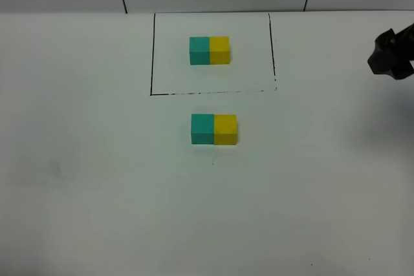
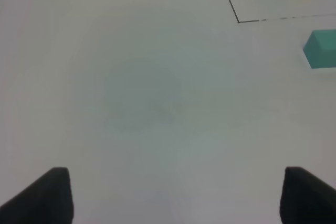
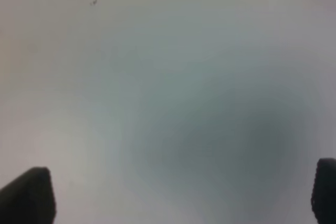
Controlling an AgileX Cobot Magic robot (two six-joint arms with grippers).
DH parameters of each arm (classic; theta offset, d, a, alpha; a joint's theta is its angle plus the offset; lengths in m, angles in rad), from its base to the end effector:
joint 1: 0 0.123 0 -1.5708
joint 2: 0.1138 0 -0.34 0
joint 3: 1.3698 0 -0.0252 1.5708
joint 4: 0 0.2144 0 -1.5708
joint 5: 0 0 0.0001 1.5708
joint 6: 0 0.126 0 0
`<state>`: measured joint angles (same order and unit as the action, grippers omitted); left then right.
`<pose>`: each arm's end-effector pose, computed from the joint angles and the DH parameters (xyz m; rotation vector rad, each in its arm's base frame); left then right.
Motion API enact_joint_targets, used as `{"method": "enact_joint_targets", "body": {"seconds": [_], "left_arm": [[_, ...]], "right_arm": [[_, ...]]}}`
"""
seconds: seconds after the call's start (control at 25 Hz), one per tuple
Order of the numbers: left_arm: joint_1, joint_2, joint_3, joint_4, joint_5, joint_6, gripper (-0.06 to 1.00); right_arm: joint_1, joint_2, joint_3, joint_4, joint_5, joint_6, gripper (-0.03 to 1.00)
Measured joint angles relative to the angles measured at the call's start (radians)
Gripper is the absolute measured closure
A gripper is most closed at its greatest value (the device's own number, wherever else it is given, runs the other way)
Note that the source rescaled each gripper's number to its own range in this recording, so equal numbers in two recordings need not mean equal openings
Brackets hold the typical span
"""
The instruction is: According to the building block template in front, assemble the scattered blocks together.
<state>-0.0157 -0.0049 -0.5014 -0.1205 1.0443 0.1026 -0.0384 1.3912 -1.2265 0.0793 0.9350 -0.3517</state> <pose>-0.0616 -0.0121 0.2464 0.1240 2.0131 -0.0885 0.2602 -0.0020 0.3642 -0.3656 2.5532 -0.0454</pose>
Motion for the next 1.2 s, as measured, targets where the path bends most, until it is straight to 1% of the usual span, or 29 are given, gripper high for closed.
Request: {"method": "enact_joint_targets", "body": {"seconds": [0.24,0.48,0.68,0.92,1.04,1.2], "left_arm": [[0.0,0.0,0.0,0.0,0.0,0.0,-0.01],[0.0,0.0,0.0,0.0,0.0,0.0,-0.01],[0.0,0.0,0.0,0.0,0.0,0.0,-0.01],[0.0,0.0,0.0,0.0,0.0,0.0,-0.01],[0.0,0.0,0.0,0.0,0.0,0.0,-0.01],[0.0,0.0,0.0,0.0,0.0,0.0,-0.01]], "right_arm": [[0.0,-0.238,0.142,0.025,0.004,0.013,-0.03],[0.0,-0.49,0.282,0.027,0.036,0.036,-0.03],[0.0,-0.726,0.372,0.038,0.124,0.11,-0.03],[0.0,-0.977,0.496,0.026,0.194,0.178,-0.03],[0.0,-1.098,0.549,0.02,0.225,0.184,-0.03],[0.001,-1.23,0.581,-0.008,0.276,0.184,-0.03]]}}
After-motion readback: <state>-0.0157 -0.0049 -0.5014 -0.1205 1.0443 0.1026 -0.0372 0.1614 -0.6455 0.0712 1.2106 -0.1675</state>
